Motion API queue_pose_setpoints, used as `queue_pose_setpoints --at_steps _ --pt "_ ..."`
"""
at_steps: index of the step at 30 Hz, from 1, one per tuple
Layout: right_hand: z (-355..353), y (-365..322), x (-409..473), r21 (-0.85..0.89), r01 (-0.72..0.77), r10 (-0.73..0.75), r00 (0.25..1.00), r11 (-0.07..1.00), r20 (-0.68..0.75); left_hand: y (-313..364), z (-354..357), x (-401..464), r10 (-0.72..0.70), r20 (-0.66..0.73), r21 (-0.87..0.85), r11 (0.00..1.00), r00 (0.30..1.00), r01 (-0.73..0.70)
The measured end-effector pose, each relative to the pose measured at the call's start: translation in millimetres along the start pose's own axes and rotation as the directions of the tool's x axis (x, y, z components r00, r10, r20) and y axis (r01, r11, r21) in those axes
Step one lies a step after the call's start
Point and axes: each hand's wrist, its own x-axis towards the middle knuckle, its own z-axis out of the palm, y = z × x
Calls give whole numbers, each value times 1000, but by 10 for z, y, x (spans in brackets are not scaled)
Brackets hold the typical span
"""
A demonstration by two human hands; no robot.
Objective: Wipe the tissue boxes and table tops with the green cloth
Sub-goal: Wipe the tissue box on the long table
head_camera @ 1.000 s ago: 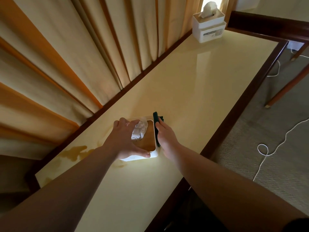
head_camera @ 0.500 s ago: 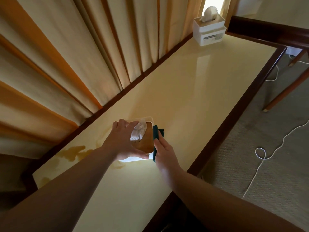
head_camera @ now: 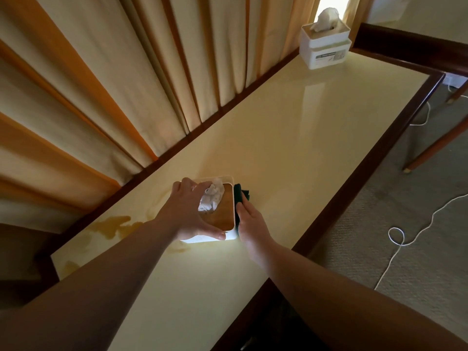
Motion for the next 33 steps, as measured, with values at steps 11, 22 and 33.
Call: queue_pose_setpoints --at_steps 11,22,33 --pt "-78 -138 -113 -4 17 -17 996 1000 -88 49 -52 -45 -23 24 -40 999 999 24" --pt "-483 -487 242 -254 88 -119 987 963 -109 61 -73 -72 -28 32 -75 997 999 30" --pt "-1146 -485 843 -936 340 -244 919 88 310 49 -46 -73 -51 18 -91 994 999 52"
